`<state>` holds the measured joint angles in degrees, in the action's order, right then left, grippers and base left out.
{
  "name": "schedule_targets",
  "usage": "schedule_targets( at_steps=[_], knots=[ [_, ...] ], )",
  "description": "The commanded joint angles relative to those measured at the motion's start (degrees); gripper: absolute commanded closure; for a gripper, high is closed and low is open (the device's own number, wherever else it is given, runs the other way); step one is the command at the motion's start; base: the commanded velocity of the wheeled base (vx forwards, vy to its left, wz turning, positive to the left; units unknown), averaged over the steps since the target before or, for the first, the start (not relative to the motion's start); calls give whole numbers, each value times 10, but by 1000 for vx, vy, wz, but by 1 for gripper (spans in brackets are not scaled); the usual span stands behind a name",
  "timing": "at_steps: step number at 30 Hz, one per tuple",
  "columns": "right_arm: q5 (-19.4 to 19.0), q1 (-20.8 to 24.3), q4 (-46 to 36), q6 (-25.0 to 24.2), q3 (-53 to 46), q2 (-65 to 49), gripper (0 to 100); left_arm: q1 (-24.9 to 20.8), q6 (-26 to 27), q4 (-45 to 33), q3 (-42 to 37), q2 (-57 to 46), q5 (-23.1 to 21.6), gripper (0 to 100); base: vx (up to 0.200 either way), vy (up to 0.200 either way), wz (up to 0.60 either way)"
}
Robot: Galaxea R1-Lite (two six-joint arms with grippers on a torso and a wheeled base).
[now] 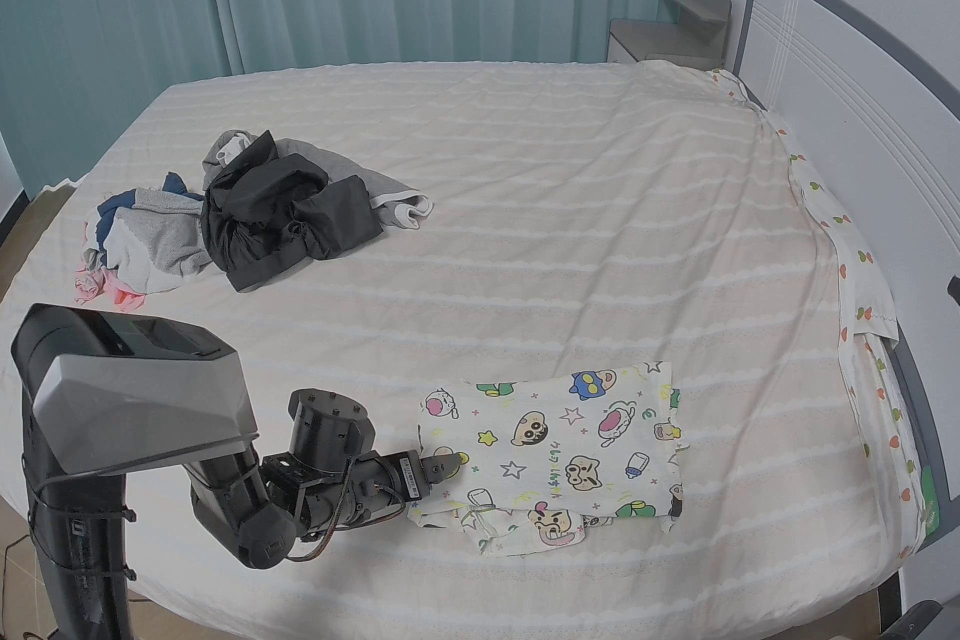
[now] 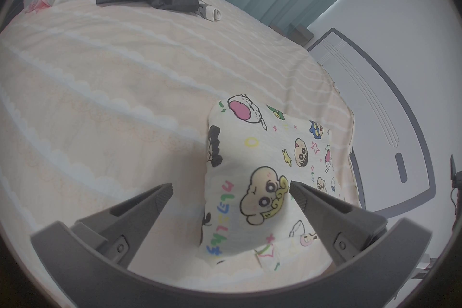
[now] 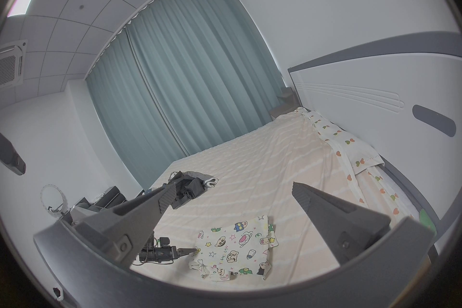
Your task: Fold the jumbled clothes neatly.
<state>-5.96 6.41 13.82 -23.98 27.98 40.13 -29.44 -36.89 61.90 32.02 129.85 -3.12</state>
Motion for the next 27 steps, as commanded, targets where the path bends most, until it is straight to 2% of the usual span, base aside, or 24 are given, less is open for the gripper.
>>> schedule_targets(
  at_steps=[1,4,10,26,27],
  knots=[
    [0,0,1,0,-1,-1,0,0,0,3,20,42,-1,0,0,0,0],
    [0,0,1,2,-1,-2,0,-1,-7,4,42,47,-2,0,0,0,0],
    [0,0,0,4,-1,-1,0,-10,-75,4,77,57,-29,0,0,0,0],
    [0,0,0,10,-2,-8,0,-18,-72,5,113,88,-25,0,0,0,0],
    [0,0,0,10,-2,-8,0,-18,-72,5,113,88,-25,100,0,0,0]
  ],
)
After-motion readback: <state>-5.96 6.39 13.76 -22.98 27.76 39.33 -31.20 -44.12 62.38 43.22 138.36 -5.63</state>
